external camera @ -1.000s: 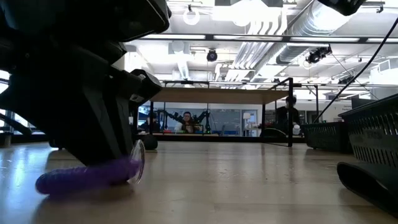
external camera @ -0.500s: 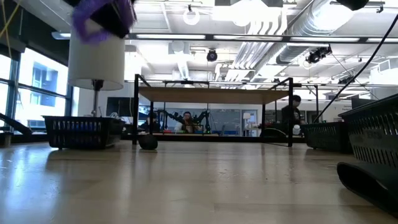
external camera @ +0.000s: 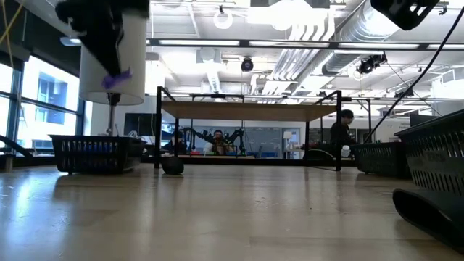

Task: Pick & Place Office Desk Supplies
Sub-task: Put the right purple spiral keychain into the top left bin

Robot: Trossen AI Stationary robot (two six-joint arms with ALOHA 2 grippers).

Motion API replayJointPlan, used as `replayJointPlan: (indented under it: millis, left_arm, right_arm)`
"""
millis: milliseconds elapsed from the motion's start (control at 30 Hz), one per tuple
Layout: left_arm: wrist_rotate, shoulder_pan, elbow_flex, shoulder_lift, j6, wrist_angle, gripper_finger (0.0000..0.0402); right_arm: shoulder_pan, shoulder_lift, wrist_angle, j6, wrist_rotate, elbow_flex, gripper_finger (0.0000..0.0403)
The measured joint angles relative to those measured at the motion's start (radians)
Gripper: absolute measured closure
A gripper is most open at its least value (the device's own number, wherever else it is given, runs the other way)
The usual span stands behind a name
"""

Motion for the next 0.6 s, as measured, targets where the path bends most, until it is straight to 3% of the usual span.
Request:
replayJointPlan:
  millis: [200,400,600]
  left_arm:
    - [0.157,0.184,-0.19,-0.081,0.02,0.11,0.04]
    - [0.192,0.254,-0.371,-0.122,0.015,0.288,0.04]
    - [0.193,0.281,-0.421,-0.094,-0.015,0.301,0.0384]
  right_arm:
    - [0.005,-0.001,0.008,0.005,0.0,0.0,0.0188]
    - [0.009,-0.001,0.017,0.0,-0.001,0.0,0.0188]
    - [0.009,-0.001,0.017,-0.016,0.0,0.0,0.0188]
